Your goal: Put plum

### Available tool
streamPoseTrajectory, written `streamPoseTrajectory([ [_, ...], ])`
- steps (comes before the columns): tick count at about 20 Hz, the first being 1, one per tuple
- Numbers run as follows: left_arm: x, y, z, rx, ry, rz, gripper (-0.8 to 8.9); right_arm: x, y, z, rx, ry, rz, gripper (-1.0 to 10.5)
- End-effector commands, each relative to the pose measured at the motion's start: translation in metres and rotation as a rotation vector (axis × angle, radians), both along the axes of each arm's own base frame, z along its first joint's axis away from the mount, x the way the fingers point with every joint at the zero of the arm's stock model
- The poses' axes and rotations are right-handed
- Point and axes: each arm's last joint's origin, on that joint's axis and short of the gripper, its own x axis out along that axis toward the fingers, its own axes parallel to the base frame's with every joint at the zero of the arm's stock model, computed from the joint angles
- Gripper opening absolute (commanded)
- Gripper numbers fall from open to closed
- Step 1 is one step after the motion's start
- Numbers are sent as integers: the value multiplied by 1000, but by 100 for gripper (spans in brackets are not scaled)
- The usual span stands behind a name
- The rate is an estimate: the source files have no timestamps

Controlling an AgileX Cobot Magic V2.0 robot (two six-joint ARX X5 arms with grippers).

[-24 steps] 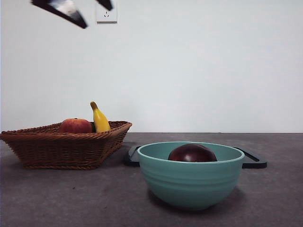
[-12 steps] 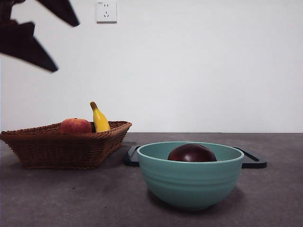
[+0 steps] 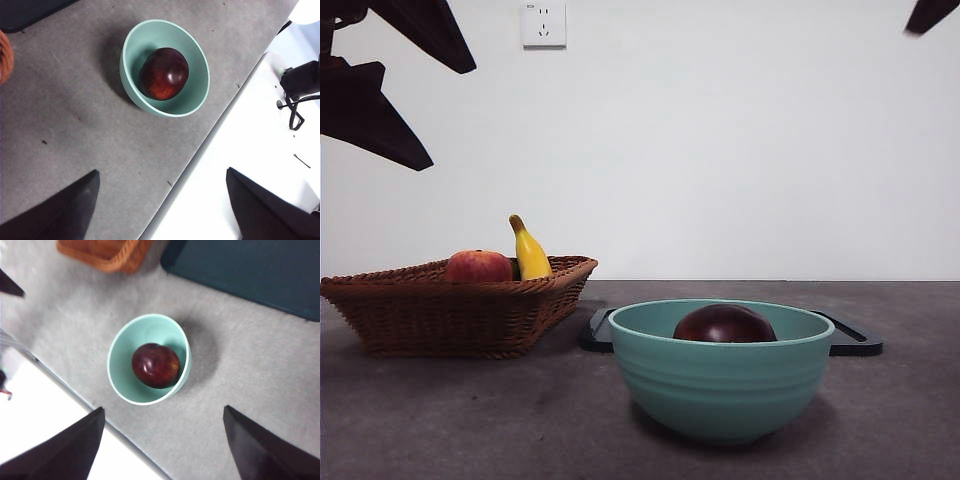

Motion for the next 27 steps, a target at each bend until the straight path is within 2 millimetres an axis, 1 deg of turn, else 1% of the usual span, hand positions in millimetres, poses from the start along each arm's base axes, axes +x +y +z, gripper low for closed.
streamPoseTrajectory([
  [1, 2, -2, 3, -15, -28, -14, 404, 10, 15, -17, -20, 48, -2, 377],
  [5, 2, -2, 3, -15, -27, -14, 404, 23, 41, -48, -62, 29, -17, 377],
  [7, 2, -2, 3, -15, -28, -14, 404, 28, 51, -59, -84, 19, -32, 377],
  [14, 2, -2, 4, -16, -31, -14, 404, 46, 82, -90, -195, 15, -19, 374],
  [15, 2, -2, 4, -16, -30, -14, 404, 49, 86, -95, -209, 15, -19, 342],
  [18, 2, -2, 4, -16, -31, -14, 404, 57, 94, -108, -239, 11, -21, 302],
  [23, 2, -2, 4, -16, -31, -14, 404, 64, 100, -124, -276, 29, -26, 198],
  [26, 2, -2, 4, -16, -31, -14, 404, 66, 102, -129, -281, 43, -22, 184],
  [27, 2, -2, 4, -16, -31, -14, 404, 66, 102, -129, -280, 43, -20, 151],
])
